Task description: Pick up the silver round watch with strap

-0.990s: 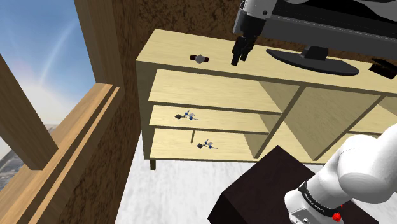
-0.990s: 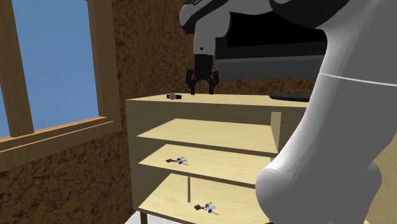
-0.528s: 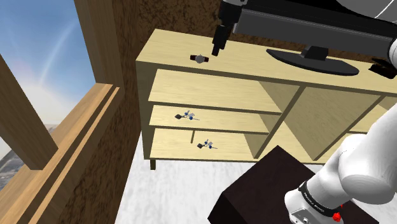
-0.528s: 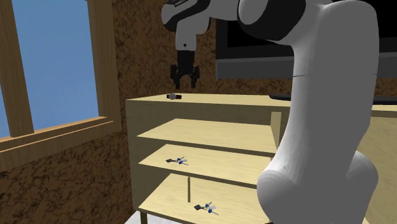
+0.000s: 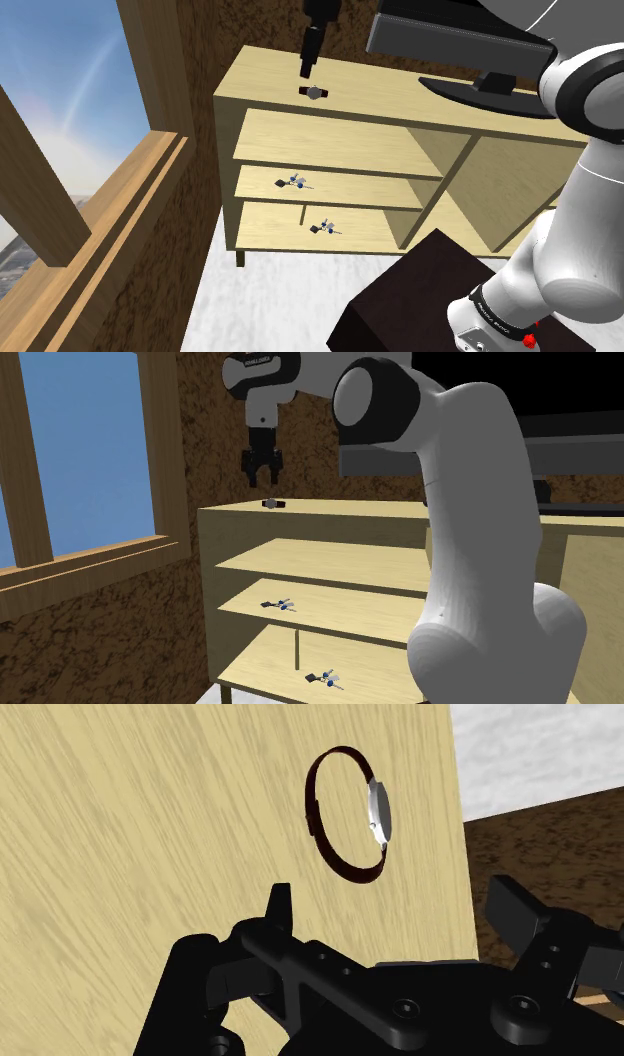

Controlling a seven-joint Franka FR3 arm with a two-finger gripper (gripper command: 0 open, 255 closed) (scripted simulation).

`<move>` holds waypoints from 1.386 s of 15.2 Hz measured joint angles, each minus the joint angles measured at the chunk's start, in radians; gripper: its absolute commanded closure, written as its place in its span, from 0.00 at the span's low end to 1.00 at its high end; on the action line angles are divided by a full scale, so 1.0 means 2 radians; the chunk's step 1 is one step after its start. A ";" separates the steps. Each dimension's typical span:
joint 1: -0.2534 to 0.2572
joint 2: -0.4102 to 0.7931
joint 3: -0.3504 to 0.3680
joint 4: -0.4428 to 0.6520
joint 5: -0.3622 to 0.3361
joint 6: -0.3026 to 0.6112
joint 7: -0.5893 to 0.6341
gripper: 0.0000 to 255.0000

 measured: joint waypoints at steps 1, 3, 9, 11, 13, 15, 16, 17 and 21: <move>0.001 0.000 0.001 -0.007 -0.001 0.007 0.000 0.00; 0.001 -0.004 0.001 -0.024 -0.001 0.021 -0.001 0.00; -0.001 -0.019 0.001 -0.076 0.001 0.058 0.001 1.00; -0.001 -0.020 0.001 -0.078 0.001 0.060 0.001 1.00; -0.001 -0.020 0.001 -0.079 0.001 0.060 0.001 1.00; -0.001 -0.020 0.001 -0.079 0.001 0.060 0.001 1.00; -0.001 -0.020 0.001 -0.079 0.001 0.060 0.001 1.00; -0.001 -0.020 0.001 -0.079 0.001 0.060 0.001 1.00; -0.001 -0.012 0.001 -0.055 0.000 0.044 0.000 1.00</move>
